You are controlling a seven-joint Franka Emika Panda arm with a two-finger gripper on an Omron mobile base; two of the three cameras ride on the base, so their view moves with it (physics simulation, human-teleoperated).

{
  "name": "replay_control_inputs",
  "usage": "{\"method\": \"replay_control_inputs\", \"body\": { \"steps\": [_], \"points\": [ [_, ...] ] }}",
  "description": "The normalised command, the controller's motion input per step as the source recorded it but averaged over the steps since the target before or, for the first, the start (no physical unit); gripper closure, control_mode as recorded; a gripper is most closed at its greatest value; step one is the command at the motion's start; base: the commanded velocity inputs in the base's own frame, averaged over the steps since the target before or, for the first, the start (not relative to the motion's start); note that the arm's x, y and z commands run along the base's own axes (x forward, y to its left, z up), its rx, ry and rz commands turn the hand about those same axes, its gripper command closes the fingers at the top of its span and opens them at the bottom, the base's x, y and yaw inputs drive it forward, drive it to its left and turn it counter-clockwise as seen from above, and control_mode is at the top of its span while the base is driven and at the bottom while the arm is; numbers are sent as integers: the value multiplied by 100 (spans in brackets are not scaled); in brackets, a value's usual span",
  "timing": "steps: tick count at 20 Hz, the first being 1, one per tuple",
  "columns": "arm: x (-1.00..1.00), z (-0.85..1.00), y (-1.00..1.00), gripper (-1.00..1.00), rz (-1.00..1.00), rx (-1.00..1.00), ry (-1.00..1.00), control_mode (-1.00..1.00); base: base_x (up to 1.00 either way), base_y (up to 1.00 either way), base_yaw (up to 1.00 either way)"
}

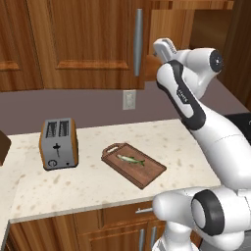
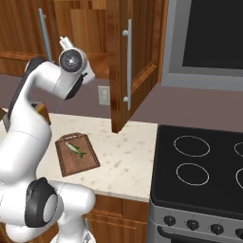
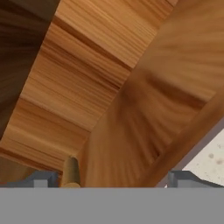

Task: Open the cabinet, retrieve the rolling pin, and place it next to the meat on the cutting board to prepare for tenderizing.

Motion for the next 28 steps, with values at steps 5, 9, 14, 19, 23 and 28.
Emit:
{"method": "replay_control_inputs", "body": {
  "steps": [5, 9, 14, 19, 23, 28],
  "points": [
    [16, 0, 3, -100, 2, 1, 6, -100, 0, 0, 0],
    [13, 0, 12, -100, 2, 0, 6, -100, 0, 0, 0],
    [8, 0, 16, -100, 3, 0, 4, -100, 0, 0, 0],
    [7, 0, 19, -100, 4, 0, 4, -100, 0, 0, 0],
    [1, 0, 13, -100, 5, 0, 1, -100, 0, 0, 0],
    [0, 0, 14, -100, 6, 0, 0, -100, 0, 0, 0]
  ]
}}
